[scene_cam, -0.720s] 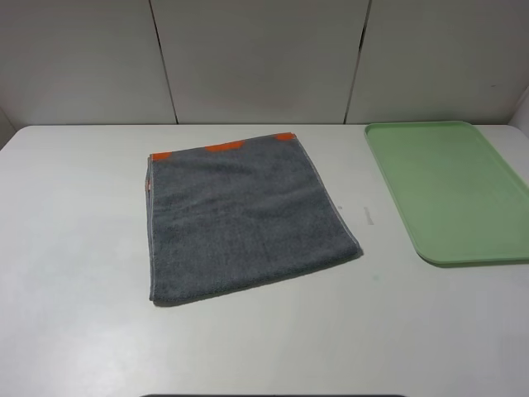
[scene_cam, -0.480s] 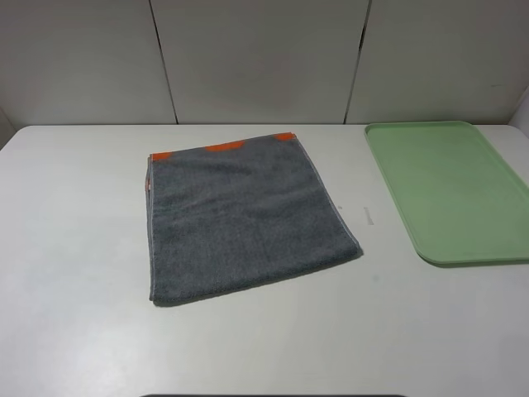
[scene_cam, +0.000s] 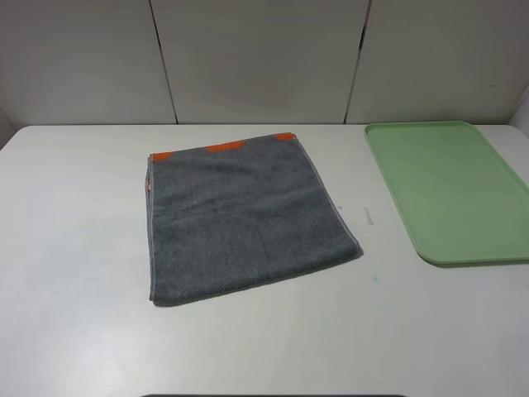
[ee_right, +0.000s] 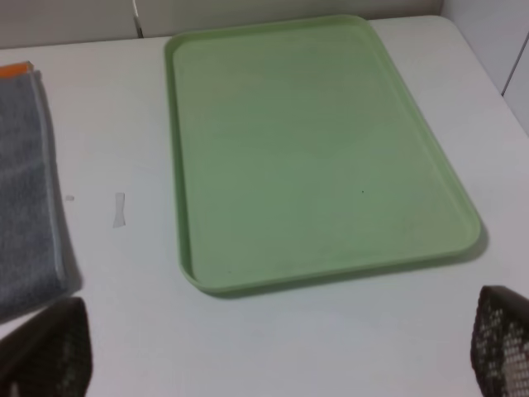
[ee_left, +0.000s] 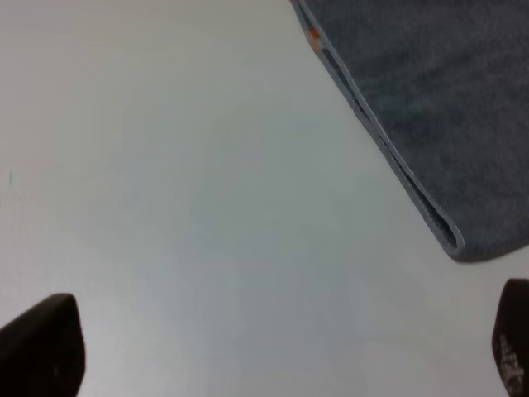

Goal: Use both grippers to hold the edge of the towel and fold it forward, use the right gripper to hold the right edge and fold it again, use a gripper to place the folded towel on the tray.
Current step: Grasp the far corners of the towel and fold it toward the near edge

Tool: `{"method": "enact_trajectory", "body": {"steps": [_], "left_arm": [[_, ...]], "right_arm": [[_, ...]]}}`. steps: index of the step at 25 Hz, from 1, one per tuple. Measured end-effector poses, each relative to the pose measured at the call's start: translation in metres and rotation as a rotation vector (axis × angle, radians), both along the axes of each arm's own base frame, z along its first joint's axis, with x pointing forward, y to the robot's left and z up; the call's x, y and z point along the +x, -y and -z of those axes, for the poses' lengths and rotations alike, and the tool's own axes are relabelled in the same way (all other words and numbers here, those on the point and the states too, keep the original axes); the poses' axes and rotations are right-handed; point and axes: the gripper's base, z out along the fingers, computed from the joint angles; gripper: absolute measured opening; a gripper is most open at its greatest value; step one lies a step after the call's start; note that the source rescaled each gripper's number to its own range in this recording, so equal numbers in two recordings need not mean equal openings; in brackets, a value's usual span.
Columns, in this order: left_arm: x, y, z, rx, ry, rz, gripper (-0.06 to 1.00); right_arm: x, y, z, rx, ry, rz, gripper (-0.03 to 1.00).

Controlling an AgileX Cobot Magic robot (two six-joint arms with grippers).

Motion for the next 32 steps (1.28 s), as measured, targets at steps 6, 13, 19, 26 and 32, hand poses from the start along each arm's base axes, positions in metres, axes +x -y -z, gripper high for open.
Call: {"method": "enact_trajectory", "body": {"steps": [6,13,19,26,32], "left_arm": [[0.0000,0.0000,0.0000,0.000,0.000,0.000,0.98],[0.0000,0.0000,0.0000,0.000,0.000,0.000,0.98],[0.0000,0.0000,0.0000,0.000,0.000,0.000,0.98],[0.0000,0.0000,0.0000,0.000,0.000,0.000,0.98],[-0.0021,-0.0002,-0.0041,0.026,0.011,0.014,0.97]], "right_arm": [[0.0000,0.0000,0.0000,0.000,0.000,0.000,1.00],[0.0000,0.0000,0.0000,0.000,0.000,0.000,1.00],[0.0000,0.0000,0.0000,0.000,0.000,0.000,1.00],[0.0000,0.0000,0.0000,0.000,0.000,0.000,1.00],[0.0002,-0.0032,-0.0001,0.034,0.003,-0.023,1.00]]}}
